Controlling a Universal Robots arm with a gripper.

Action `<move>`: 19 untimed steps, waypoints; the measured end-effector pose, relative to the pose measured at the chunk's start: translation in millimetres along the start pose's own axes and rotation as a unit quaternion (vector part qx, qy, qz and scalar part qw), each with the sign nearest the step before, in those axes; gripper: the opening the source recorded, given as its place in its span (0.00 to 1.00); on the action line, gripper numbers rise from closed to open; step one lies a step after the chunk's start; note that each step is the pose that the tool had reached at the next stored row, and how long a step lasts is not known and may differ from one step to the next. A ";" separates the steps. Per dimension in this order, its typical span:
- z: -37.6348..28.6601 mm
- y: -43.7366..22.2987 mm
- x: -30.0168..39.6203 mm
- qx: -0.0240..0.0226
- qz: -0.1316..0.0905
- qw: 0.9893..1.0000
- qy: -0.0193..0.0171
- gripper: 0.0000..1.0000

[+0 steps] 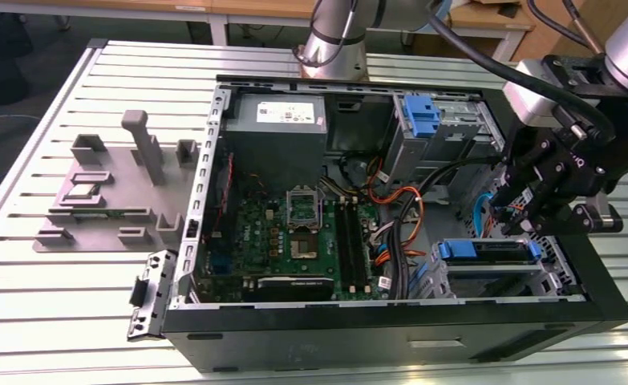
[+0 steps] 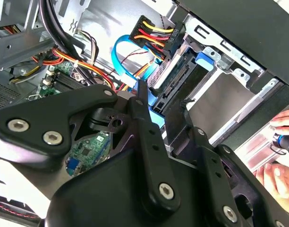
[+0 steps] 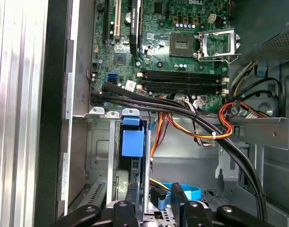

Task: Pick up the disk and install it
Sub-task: 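Insert the first disk wire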

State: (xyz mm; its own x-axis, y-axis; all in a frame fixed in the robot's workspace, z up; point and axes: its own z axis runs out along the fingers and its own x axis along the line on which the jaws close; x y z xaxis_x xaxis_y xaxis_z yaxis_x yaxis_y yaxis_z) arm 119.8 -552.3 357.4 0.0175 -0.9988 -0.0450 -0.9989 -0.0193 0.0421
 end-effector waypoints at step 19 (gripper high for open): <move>0.6 2.3 1.7 0.003 0.000 1.000 0.000 0.16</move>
State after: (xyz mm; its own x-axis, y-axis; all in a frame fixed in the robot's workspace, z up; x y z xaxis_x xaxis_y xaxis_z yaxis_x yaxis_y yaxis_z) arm 117.5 -554.0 356.8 0.0177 -0.9988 -0.0448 -0.9992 -0.0194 0.0362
